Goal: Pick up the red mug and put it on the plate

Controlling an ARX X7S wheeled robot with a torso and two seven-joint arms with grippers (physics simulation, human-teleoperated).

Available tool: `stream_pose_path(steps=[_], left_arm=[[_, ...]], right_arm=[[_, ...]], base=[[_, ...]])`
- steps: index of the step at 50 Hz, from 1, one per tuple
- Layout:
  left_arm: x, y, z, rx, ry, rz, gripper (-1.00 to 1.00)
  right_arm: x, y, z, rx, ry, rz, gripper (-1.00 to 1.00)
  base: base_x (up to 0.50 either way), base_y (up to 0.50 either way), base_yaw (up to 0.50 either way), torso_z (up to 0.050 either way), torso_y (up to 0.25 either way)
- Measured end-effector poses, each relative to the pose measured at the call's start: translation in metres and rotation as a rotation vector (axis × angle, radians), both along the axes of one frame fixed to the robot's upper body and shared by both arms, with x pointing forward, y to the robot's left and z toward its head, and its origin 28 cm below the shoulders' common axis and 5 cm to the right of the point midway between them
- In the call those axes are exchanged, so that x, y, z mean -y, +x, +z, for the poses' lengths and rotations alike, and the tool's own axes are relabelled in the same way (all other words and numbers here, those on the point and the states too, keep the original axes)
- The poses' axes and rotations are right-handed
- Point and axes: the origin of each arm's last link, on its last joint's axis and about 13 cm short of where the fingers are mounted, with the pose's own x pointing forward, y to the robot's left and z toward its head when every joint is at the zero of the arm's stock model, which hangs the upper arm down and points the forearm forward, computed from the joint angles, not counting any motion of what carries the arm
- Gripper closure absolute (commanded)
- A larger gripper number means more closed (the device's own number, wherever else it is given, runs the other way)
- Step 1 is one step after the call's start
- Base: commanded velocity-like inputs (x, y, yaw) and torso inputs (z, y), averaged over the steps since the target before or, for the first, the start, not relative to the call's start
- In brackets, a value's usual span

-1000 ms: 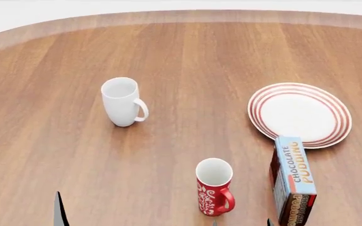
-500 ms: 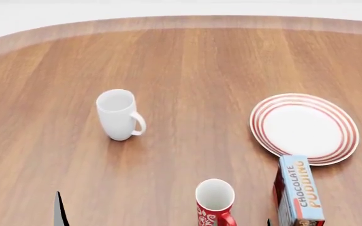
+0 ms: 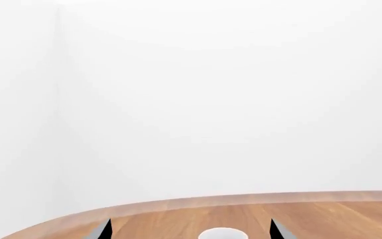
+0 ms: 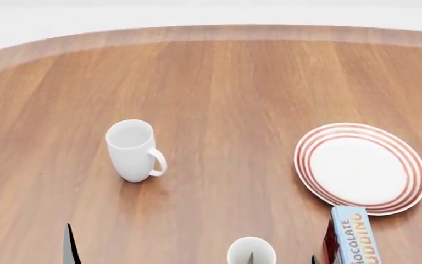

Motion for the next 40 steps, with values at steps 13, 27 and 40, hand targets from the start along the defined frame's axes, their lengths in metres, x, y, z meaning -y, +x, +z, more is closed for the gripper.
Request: stream_pose_path(steps=[13,27,40], left_arm=[[0.0000,0.0000,0.0000,0.000,-0.001,-0.001,-1.00],[0.0000,0.0000,0.0000,-0.001,-0.001,-0.001,-1.00],[0.0000,0.0000,0.0000,-0.001,0.000,-0.001,-1.00]], right_arm=[[0.0001,0.0003,0.0002,-0.001,-0.001,0.001,-1.00],[0.0001,0.0000,0.0000,-0.002,-0.001,0.001,-1.00],[0.0001,-0.0001,0.0001,-0.002,-0.001,0.001,-1.00]], base=[[0.17,0.00,0.00,0.000,0.000],[0.17,0.00,0.00,0.000,0.000],[0.17,0.00,0.00,0.000,0.000]])
